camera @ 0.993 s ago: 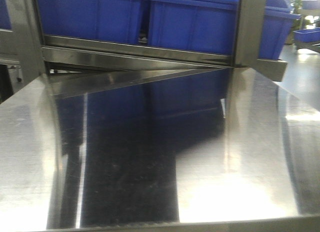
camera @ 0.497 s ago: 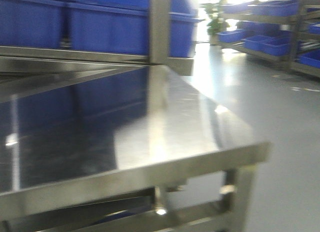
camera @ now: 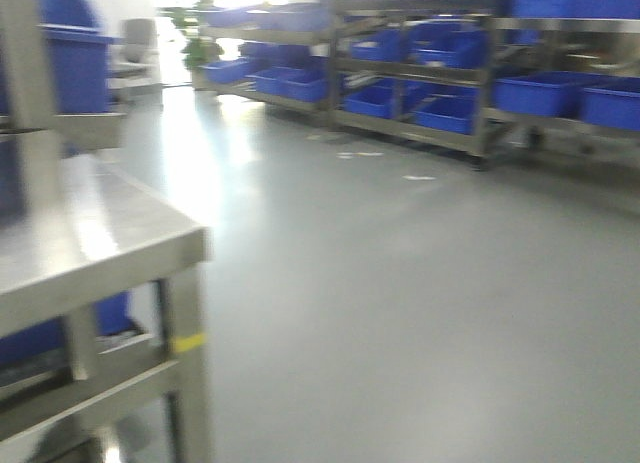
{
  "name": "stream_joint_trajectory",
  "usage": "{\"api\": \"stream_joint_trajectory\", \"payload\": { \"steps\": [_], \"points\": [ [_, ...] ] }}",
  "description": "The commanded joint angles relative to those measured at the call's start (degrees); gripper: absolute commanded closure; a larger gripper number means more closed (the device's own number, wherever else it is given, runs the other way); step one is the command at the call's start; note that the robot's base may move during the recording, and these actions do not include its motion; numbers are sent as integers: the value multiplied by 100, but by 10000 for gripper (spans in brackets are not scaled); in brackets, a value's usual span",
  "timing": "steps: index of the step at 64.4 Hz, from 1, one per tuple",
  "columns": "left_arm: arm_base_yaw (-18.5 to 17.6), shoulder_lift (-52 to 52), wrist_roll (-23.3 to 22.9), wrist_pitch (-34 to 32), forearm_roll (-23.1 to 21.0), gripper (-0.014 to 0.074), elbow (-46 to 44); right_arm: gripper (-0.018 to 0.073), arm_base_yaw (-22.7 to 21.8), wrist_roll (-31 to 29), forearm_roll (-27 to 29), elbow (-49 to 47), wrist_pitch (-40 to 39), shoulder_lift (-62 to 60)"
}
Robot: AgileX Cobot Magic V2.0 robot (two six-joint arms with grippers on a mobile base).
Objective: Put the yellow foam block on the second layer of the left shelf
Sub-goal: 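Drive the base away from the table holding the cube in the right gripper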
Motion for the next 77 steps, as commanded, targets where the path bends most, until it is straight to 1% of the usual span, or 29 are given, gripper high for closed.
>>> {"api": "stream_joint_trajectory", "payload": {
  "steps": [1, 77],
  "points": [
    [7, -94, -22, -505, -18, 460, 148, 228, -21, -49, -107, -143, -507, 94],
    [-13, -94, -22, -505, -18, 460, 148, 228, -21, -49, -107, -143, -507, 97]
  ]
}}
